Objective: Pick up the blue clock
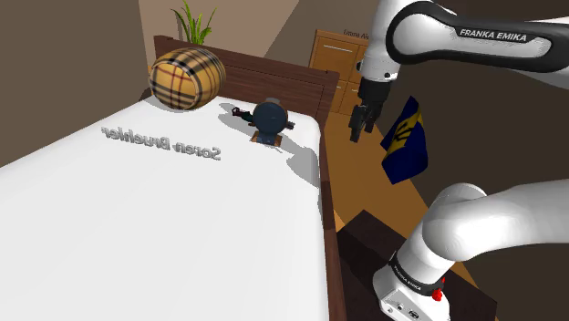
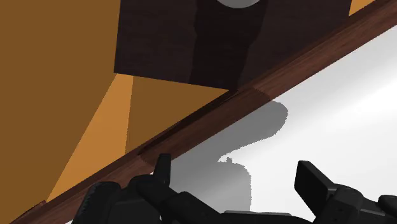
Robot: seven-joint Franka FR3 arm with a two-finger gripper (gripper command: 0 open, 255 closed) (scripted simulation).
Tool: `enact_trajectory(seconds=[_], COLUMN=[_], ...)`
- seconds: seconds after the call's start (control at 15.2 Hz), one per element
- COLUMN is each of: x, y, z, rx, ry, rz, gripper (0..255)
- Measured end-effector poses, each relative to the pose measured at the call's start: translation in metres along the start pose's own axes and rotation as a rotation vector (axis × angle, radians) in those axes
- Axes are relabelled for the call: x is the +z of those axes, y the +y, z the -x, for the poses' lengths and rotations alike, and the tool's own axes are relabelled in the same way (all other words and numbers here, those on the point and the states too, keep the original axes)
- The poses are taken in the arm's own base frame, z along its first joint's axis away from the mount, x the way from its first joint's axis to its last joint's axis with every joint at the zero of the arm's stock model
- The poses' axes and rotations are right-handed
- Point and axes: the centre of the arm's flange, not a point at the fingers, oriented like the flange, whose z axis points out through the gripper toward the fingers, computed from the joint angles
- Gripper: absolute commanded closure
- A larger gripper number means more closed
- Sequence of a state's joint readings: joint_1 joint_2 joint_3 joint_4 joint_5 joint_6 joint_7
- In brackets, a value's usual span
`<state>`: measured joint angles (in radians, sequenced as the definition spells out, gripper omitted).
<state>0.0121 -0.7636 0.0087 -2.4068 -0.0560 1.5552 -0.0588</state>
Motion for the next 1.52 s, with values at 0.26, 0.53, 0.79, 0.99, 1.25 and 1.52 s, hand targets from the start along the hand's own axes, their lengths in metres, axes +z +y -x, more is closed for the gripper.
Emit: enact_trajectory(seconds=[0.26,0.53,0.79,0.99,1.25,1.52], x=[0.007,0.029,0.044,0.056,0.076,0.089], y=[0.016,0.039,0.068,0.087,0.118,0.138], z=[-0.014,-0.041,-0.073,-0.095,-0.130,-0.161], rx=[0.027,0.077,0.131,0.171,0.226,0.280], ry=[0.066,0.195,0.333,0.435,0.570,0.702], rz=[-0.079,-0.229,-0.380,-0.496,-0.644,-0.797], gripper=[0,0,0,0,0,0])
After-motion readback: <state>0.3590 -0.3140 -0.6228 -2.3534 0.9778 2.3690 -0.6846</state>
